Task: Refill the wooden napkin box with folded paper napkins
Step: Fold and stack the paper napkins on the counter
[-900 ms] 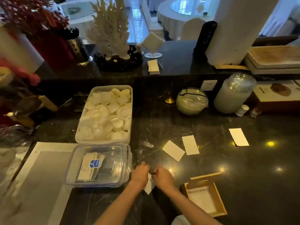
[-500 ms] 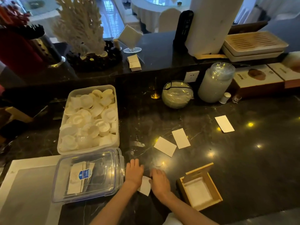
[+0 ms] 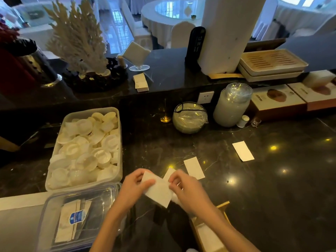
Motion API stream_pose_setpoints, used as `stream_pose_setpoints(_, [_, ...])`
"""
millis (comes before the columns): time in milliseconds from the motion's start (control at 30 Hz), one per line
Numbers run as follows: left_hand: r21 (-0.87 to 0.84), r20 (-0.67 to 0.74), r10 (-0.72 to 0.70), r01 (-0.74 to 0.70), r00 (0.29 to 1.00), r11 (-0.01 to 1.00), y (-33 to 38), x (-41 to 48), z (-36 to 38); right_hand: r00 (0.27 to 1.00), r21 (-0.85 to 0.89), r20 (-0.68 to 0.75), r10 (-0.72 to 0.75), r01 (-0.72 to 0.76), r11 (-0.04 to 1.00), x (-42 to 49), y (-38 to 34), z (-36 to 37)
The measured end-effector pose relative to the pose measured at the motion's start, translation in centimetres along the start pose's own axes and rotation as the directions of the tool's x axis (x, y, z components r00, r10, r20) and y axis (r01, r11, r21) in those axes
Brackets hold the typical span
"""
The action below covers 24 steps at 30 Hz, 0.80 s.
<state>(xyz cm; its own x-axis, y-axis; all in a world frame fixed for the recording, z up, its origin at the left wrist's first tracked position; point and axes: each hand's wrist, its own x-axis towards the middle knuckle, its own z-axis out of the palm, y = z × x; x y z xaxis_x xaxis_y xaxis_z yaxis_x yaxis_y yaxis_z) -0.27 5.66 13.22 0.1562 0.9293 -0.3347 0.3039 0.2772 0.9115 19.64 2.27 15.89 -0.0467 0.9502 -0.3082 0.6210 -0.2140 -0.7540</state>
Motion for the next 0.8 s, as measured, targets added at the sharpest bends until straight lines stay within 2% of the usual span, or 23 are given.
stream_pose_setpoints(100, [0.043, -0.028, 0.054, -0.053, 0.998, 0.998, 1.7, 3.1, 2.1, 0.999, -0.074, 0.025, 0.025, -0.023, 0.997, 3.3, 0.7, -2.7])
stream_pose_setpoints(167, [0.147, -0.032, 0.061, -0.056, 0.998, 0.988, 0.8, 5.6, 3.8, 0.995, -0.144, 0.044, 0.087, -0.080, 0.986, 6.2, 2.6, -3.0])
stream_pose_setpoints(267, [0.323, -0.054, 0.022, -0.003, 0.998, 0.947, -2.4, 9.3, 6.7, 0.980, -0.241, 0.082, 0.180, -0.156, 0.958, 9.9, 5.9, -1.5])
stream_pose_setpoints(400, [0.472, -0.095, -0.097, 0.131, 0.991, 0.872, -6.5, 12.0, 9.7, 0.955, -0.330, 0.128, 0.266, -0.212, 0.920, 12.7, 9.2, 1.4])
stream_pose_setpoints(533, [0.598, -0.119, -0.093, 0.146, 0.989, 0.788, -8.0, 12.8, 11.1, 0.946, -0.341, 0.130, 0.296, -0.238, 0.909, 13.8, 11.1, 3.1])
stream_pose_setpoints(633, [0.643, -0.097, -0.092, 0.134, 0.991, 0.754, -8.4, 13.0, 11.7, 0.953, -0.371, 0.130, 0.272, -0.208, 0.905, 13.9, 12.1, 3.7])
stream_pose_setpoints(800, [0.614, -0.118, -0.139, 0.182, 0.983, 0.768, -8.9, 13.5, 12.2, 0.964, -0.406, 0.115, 0.240, -0.175, 0.897, 14.5, 12.5, 4.1])
